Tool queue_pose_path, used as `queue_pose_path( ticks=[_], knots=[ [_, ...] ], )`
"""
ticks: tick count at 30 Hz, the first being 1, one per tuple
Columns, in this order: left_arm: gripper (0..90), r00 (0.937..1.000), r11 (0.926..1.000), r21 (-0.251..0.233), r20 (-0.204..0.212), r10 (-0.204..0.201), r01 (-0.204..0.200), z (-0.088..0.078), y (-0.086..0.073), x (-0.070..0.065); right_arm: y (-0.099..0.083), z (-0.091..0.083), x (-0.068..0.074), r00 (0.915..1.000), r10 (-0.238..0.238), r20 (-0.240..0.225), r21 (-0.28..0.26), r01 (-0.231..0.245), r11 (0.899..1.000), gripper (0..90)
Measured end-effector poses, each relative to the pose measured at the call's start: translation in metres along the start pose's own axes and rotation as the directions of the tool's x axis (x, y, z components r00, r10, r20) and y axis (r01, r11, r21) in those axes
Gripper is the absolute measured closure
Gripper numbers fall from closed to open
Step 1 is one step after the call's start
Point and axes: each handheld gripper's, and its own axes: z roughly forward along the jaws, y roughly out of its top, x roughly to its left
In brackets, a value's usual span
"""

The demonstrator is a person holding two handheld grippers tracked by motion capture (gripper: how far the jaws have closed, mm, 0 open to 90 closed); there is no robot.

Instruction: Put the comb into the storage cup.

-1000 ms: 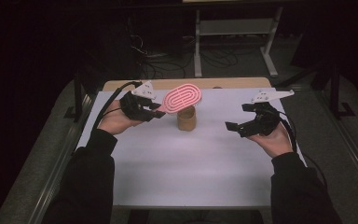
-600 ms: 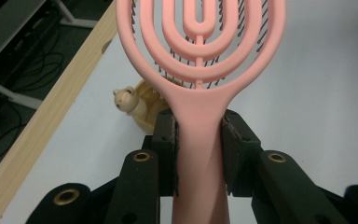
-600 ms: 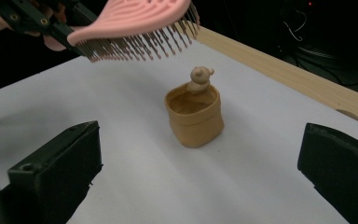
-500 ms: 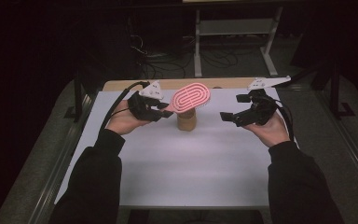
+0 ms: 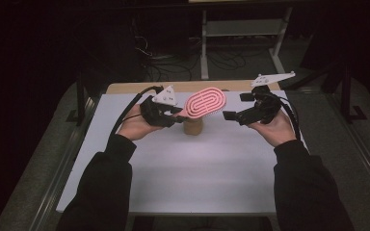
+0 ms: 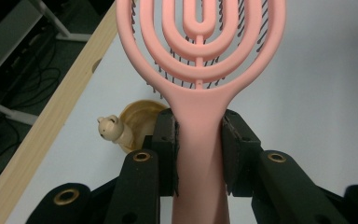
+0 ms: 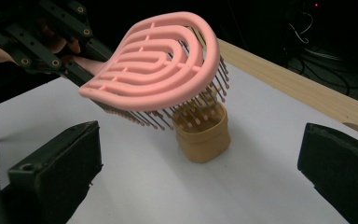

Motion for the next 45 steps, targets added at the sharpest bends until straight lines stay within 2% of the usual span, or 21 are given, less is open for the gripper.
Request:
queue_pose_path(
  ticks=[7,11,16,21,26,29,33,38,41,43,45],
  knots=[
    [69.7,1.0,0.9991,-0.043,0.004,0.005,-0.004,0.008,0.008,-0.005,0.007,0.0,0.002,0.9995,0.01,-0.03,-0.012,-0.01,1.0,0.0],
    [69.7,0.9997,0.998,-0.058,0.006,0.024,-0.023,0.012,0.012,-0.008,0.01,0.002,0.002,0.9982,0.019,-0.056,-0.009,-0.02,1.0,0.0],
    [69.7,0.9996,0.9966,-0.077,0.003,0.028,-0.028,0.014,0.016,-0.011,0.013,0.001,-0.002,0.9921,0.073,-0.102,-0.03,-0.076,0.997,3.4],
    [69.7,0.9992,0.9954,-0.087,-0.004,0.04,-0.04,0.016,0.019,-0.013,0.017,0.001,-0.007,0.9841,0.117,-0.134,-0.015,-0.12,0.993,10.4],
    [69.7,0.9994,0.9942,-0.102,-0.003,0.034,-0.034,0.019,0.021,-0.016,0.019,0.004,-0.016,0.9625,0.18,-0.203,0.02,-0.179,0.984,16.7],
    [69.7,0.9992,0.9931,-0.11,-0.003,0.041,-0.041,0.021,0.023,-0.017,0.019,0.005,-0.019,0.9547,0.203,-0.217,0.038,-0.2,0.979,21.0],
    [69.7,0.9993,0.9922,-0.119,-0.007,0.036,-0.037,0.022,0.024,-0.018,0.019,0.003,-0.021,0.9516,0.213,-0.222,0.035,-0.21,0.977,28.3],
    [69.6,0.9992,0.9902,-0.135,-0.019,0.035,-0.037,0.023,0.025,-0.018,0.018,0.0,-0.025,0.9308,0.261,-0.255,0.021,-0.265,0.964,35.5],
    [69.7,0.999,0.9903,-0.133,-0.023,0.038,-0.041,0.027,0.025,-0.019,0.019,-0.002,-0.027,0.9201,0.296,-0.256,0.015,-0.303,0.953,41.9],
    [69.7,0.9985,0.9902,-0.131,-0.028,0.047,-0.05,0.028,0.026,-0.02,0.02,-0.003,-0.027,0.9225,0.288,-0.256,0.021,-0.293,0.956,44.0],
    [69.8,0.9987,0.9905,-0.129,-0.027,0.044,-0.047,0.029,0.026,-0.02,0.02,-0.004,-0.026,0.921,0.284,-0.266,0.022,-0.289,0.957,47.7]
  ],
)
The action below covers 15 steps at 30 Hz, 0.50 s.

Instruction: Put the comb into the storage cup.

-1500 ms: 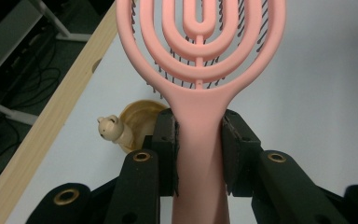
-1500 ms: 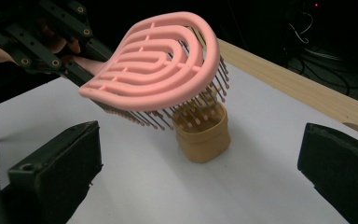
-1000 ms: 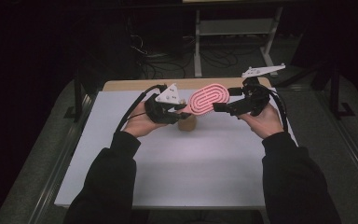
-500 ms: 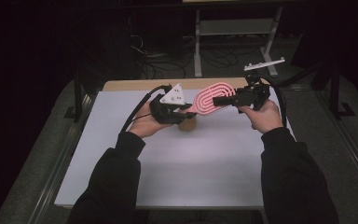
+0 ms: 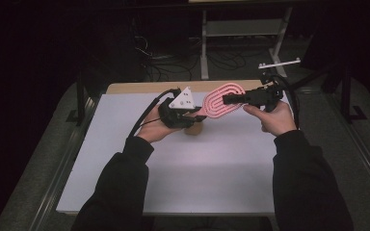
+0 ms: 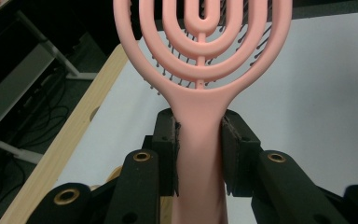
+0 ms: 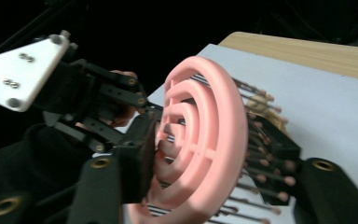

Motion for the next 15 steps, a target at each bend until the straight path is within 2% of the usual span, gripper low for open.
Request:
queue_pose_path(
  ticks=[2,4,5,10,15],
  knots=[
    [69.8,1.0,1.0,0.006,-0.001,-0.003,0.003,0.002,0.0,0.0,0.001,-0.001,0.001,1.0,-0.001,-0.008,-0.002,0.001,1.0,51.1],
    [70.0,1.0,0.9999,0.014,0.001,-0.004,0.004,0.004,-0.002,0.0,0.002,-0.003,0.002,0.9989,0.001,-0.047,-0.024,-0.002,1.0,57.7],
    [70.1,1.0,0.9999,0.014,-0.001,-0.007,0.007,0.005,-0.002,0.0,0.003,-0.003,0.004,0.9986,-0.003,-0.053,-0.025,0.002,1.0,58.6],
    [70.2,0.9991,0.9991,0.003,0.007,-0.043,0.043,0.009,-0.006,0.002,0.01,0.001,0.014,0.9993,-0.027,-0.028,-0.001,0.027,1.0,61.0],
    [69.0,0.9971,0.9971,-0.013,-0.006,-0.076,0.075,0.009,-0.009,0.007,0.017,0.007,0.023,0.9991,-0.043,-0.004,0.005,0.043,0.999,62.1]
  ],
)
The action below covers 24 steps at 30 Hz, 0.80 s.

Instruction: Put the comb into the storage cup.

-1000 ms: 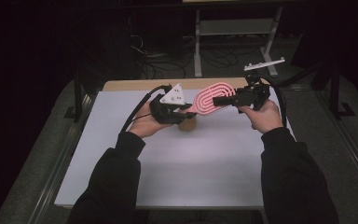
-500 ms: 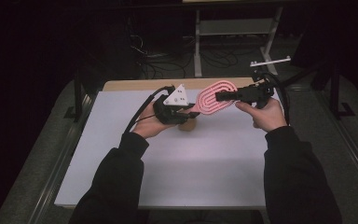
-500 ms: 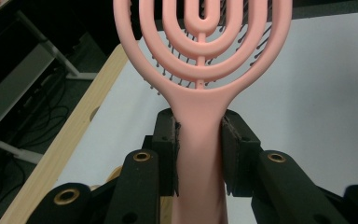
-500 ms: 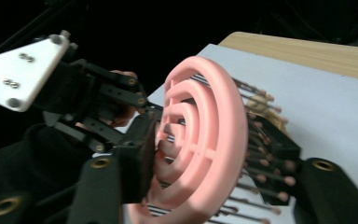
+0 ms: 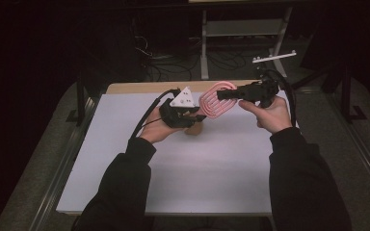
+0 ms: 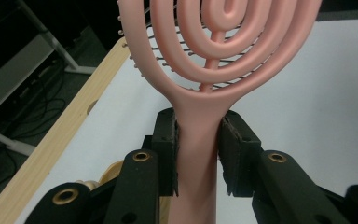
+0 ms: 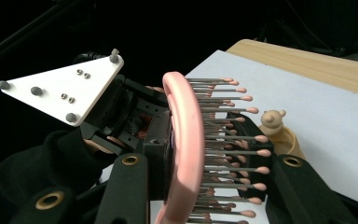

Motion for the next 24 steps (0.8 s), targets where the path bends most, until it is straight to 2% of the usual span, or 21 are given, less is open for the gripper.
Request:
queue_pose_path(
  ticks=[4,7,10,14,16,19,21,24],
  knots=[
    [67.4,0.9997,0.9996,-0.014,0.012,-0.022,0.022,-0.003,-0.002,0.002,0.006,0.004,0.006,0.9996,-0.021,0.018,0.014,0.02,1.0,62.2],
    [62.1,0.9985,0.9978,-0.047,0.029,-0.045,0.046,-0.007,-0.003,0.005,0.012,0.007,0.012,0.9964,-0.046,0.071,0.047,0.043,0.998,62.3],
    [57.9,0.9972,0.9957,-0.062,0.035,-0.066,0.068,-0.01,-0.004,0.005,0.016,0.008,0.016,0.9955,-0.064,0.07,0.051,0.06,0.997,62.3],
    [40.4,0.9956,0.9926,-0.083,0.036,-0.087,0.089,-0.015,-0.006,0.007,0.023,0.006,0.022,0.993,-0.089,0.078,0.051,0.085,0.995,62.3],
    [28.8,0.9941,0.9889,-0.104,0.032,-0.103,0.106,-0.019,-0.007,0.008,0.027,0.005,0.025,0.9921,-0.097,0.079,0.059,0.093,0.994,62.2],
    [15.5,0.9909,0.9852,-0.11,0.043,-0.127,0.131,-0.024,-0.01,0.011,0.032,0.003,0.028,0.9881,-0.117,0.1,0.068,0.11,0.992,62.3],
    [11.9,0.9873,0.9794,-0.128,0.049,-0.151,0.156,-0.028,-0.013,0.013,0.035,0.001,0.029,0.9871,-0.119,0.107,0.067,0.112,0.991,62.3],
    [7.8,0.9858,0.975,-0.146,0.043,-0.162,0.167,-0.034,-0.017,0.016,0.039,0.0,0.031,0.9864,-0.124,0.108,0.063,0.117,0.991,62.3]
  ],
)
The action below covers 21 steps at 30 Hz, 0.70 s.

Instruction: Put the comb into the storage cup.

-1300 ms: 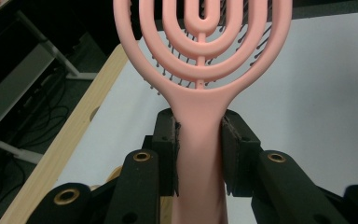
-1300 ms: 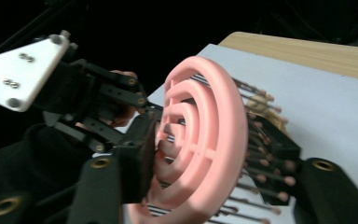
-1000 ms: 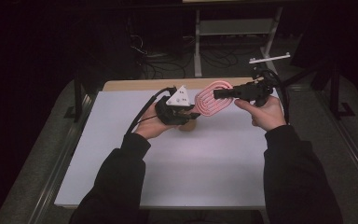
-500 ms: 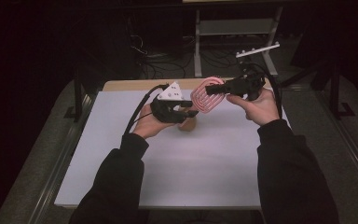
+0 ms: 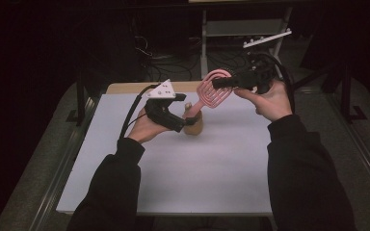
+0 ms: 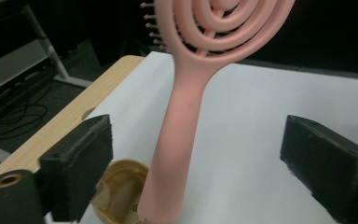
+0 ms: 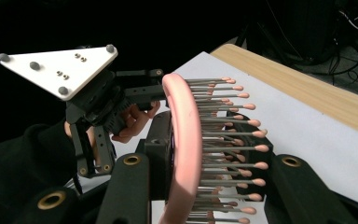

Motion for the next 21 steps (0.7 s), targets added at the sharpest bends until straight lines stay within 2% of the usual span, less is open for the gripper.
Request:
queue_pose_path(
  ticks=[1,5,10,16,21],
  knots=[
    [7.0,1.0,1.0,-0.005,-0.004,-0.002,0.002,-0.002,-0.001,0.002,0.001,0.0,0.0,1.0,-0.004,-0.002,0.001,0.004,1.0,62.3],
    [0.0,0.9986,0.9984,-0.02,-0.009,-0.052,0.052,-0.01,-0.01,0.009,0.007,-0.002,0.001,0.9997,-0.017,0.016,0.004,0.017,1.0,62.3],
    [0.0,0.9944,0.9935,-0.045,-0.007,-0.105,0.105,-0.02,-0.023,0.017,0.014,-0.006,0.001,0.9994,-0.018,0.03,-0.01,0.018,1.0,62.3],
    [0.0,0.9937,0.993,-0.053,-0.034,-0.107,0.105,-0.034,-0.035,0.022,0.027,-0.009,0.002,0.9983,-0.025,0.052,-0.02,0.026,0.999,62.3],
    [0.0,0.9906,0.9912,-0.058,-0.062,-0.122,0.119,-0.048,-0.045,0.026,0.034,-0.01,0.001,0.9965,-0.027,0.079,-0.019,0.029,0.999,62.3]
  ],
)
